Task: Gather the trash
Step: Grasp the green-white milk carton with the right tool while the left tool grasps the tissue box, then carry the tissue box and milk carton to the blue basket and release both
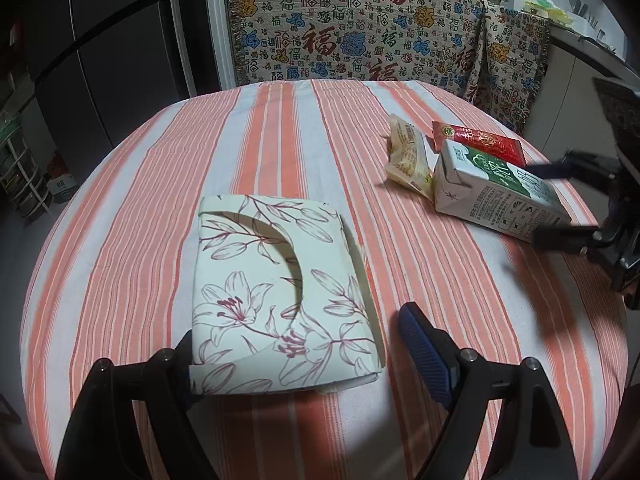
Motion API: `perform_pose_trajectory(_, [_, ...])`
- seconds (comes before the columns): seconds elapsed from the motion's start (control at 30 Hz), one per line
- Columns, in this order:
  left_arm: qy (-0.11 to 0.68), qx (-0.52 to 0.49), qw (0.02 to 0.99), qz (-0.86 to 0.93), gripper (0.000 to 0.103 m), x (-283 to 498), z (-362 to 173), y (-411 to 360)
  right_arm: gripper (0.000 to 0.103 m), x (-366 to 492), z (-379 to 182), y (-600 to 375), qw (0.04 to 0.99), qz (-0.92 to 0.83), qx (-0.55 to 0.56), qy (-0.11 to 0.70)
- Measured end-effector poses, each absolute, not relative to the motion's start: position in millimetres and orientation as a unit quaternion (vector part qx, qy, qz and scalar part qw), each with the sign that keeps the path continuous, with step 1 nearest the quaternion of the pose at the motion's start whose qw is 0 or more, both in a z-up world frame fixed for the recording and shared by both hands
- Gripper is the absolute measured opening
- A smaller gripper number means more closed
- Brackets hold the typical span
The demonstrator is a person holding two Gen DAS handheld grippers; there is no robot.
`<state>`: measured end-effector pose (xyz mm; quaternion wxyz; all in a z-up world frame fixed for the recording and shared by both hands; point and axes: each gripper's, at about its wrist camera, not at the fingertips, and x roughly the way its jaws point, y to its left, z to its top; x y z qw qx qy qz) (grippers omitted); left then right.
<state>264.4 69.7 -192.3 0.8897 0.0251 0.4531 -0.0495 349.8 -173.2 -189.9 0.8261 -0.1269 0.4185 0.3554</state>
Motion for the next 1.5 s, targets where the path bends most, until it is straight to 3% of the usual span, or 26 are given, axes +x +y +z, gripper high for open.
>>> perform_pose_trajectory(0.1, [0.453,0.024,0.890,-0.050,0.086,264.5,-192.3,70.0,0.053,344.3,-204.3,-158.2,0.804,0.351,-0.127,0.463])
perform_pose_trajectory(0.27, [0.453,0.016,0.890,-0.059,0.086,251.5,-191.1,75.4,0.052,283.8,-202.0,-167.7,0.814,0.307,-0.058,0.489])
perform_pose_trajectory(0.37, [0.450,0.009,0.889,-0.081,0.086,229.3,-188.3,85.4,0.056,252.8,-198.9,-170.3,0.814,0.299,-0.056,0.495])
perform_pose_trajectory(0.43, [0.450,-0.003,0.888,-0.091,0.086,218.5,-185.6,93.1,0.087,245.8,-191.4,-167.9,0.813,0.317,-0.057,0.486])
perform_pose_trajectory(0.5, [0.446,-0.018,0.890,-0.096,0.086,215.3,-179.2,99.2,0.094,245.9,-180.2,-173.2,0.820,0.321,-0.048,0.472])
perform_pose_trajectory(0.6, [0.444,-0.032,0.889,-0.103,0.086,223.9,-168.8,103.1,0.094,252.2,-165.4,-176.6,0.816,0.329,-0.040,0.474])
perform_pose_trajectory(0.77, [0.473,0.010,0.880,-0.049,0.086,245.2,-165.1,106.4,0.097,265.9,-159.8,-143.1,0.798,0.322,-0.118,0.496])
perform_pose_trajectory(0.93, [0.491,0.011,0.868,-0.073,0.086,221.5,-168.0,129.0,0.097,266.0,-170.9,-128.6,0.785,0.306,-0.140,0.520])
perform_pose_trajectory(1.23, [0.448,0.103,0.883,-0.091,0.086,243.1,-152.7,104.8,0.090,271.9,-182.9,-128.1,0.789,0.278,-0.112,0.536])
perform_pose_trajectory(1.27, [0.452,0.117,0.880,-0.082,0.086,253.2,-157.7,98.6,0.085,273.0,-181.6,-127.3,0.788,0.277,-0.114,0.538])
perform_pose_trajectory(1.3, [0.456,0.130,0.877,-0.072,0.086,261.9,-162.7,94.0,0.062,276.2,-180.5,-126.1,0.787,0.274,-0.118,0.540])
perform_pose_trajectory(1.33, [0.460,0.140,0.874,-0.069,0.085,269.0,-167.3,90.5,0.050,277.3,-177.8,-126.9,0.788,0.271,-0.118,0.540])
perform_pose_trajectory(1.37, [0.462,0.145,0.872,-0.072,0.079,273.6,-170.5,88.4,0.050,277.5,-174.0,-128.4,0.790,0.269,-0.116,0.538])
perform_pose_trajectory(1.4, [0.465,0.146,0.870,-0.078,0.049,274.8,-172.0,86.9,0.049,276.0,-169.8,-129.0,0.794,0.268,-0.119,0.533])
perform_pose_trajectory(1.43, [0.475,0.145,0.864,-0.086,0.042,276.4,-173.9,86.3,0.049,274.0,-165.9,-130.6,0.797,0.267,-0.123,0.528])
perform_pose_trajectory(1.5, [0.470,0.146,0.866,-0.091,0.037,275.6,-170.5,83.3,0.049,269.6,-158.9,-137.5,0.804,0.263,-0.119,0.520])
